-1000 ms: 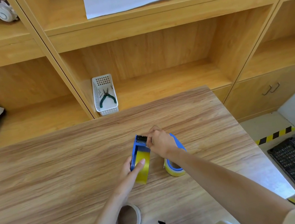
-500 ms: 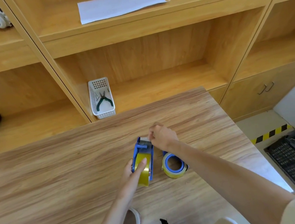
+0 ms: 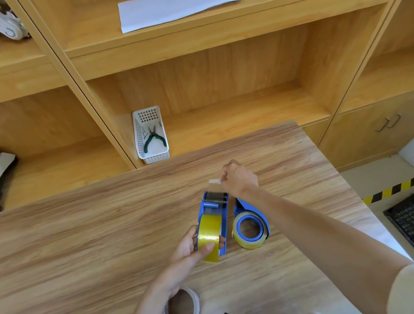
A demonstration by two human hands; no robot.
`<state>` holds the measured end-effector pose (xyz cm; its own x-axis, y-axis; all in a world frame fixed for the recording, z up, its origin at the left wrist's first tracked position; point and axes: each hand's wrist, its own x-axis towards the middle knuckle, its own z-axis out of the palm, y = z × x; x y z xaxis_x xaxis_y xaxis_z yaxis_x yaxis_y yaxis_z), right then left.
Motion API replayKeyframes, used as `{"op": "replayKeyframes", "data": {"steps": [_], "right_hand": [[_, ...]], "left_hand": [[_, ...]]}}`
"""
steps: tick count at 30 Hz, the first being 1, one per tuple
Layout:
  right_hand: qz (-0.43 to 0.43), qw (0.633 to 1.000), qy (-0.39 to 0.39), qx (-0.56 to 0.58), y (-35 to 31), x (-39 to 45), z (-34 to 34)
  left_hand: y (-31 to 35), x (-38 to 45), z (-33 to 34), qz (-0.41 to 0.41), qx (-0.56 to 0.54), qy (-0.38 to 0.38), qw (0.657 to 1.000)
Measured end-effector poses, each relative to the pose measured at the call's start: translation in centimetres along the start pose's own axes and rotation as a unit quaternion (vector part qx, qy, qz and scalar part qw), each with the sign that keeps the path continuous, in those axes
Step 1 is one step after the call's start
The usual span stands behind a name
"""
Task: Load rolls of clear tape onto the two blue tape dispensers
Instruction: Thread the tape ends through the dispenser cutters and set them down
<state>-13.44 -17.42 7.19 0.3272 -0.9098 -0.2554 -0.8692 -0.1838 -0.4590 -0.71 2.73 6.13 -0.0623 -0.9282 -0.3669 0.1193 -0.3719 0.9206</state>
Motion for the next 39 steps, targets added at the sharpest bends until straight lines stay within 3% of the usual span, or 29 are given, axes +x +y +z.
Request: {"op": "replayKeyframes", "data": {"steps": [5,13,18,23,33,39], "right_hand": [[0.017,0.999,-0.038,-0.006,-0.5,0.6,-0.5],[0.101,0.961,-0.185,0.179,-1.0,1.4,0.2],[0.217,0.873,-0.304,0.314,-0.9,0.7,-0.6],[0.271,0.769,-0.363,0.451,-0.4,0.5,0.1],[0.314,0.725,-0.281,0.546,-0.2,0.0,1.7],[0.329,0.69,-0.243,0.597,-1.1,-0.3,2.4]], "left_hand": [[0.4,-0.4,-0.8,0.006,0.02,-0.032,0.999],[0.6,-0.8,-1.5,0.012,-0.022,-0.028,0.999],[0.8,-0.7,-2.1,0.013,-0.003,-0.021,1.0],[1.2,-0.2,-1.8,0.035,-0.003,0.079,0.996],[1.2,1.4,-1.8,0.002,0.021,0.192,0.981],[1.2,1.6,-2.1,0.01,-0.034,0.221,0.975]]}}
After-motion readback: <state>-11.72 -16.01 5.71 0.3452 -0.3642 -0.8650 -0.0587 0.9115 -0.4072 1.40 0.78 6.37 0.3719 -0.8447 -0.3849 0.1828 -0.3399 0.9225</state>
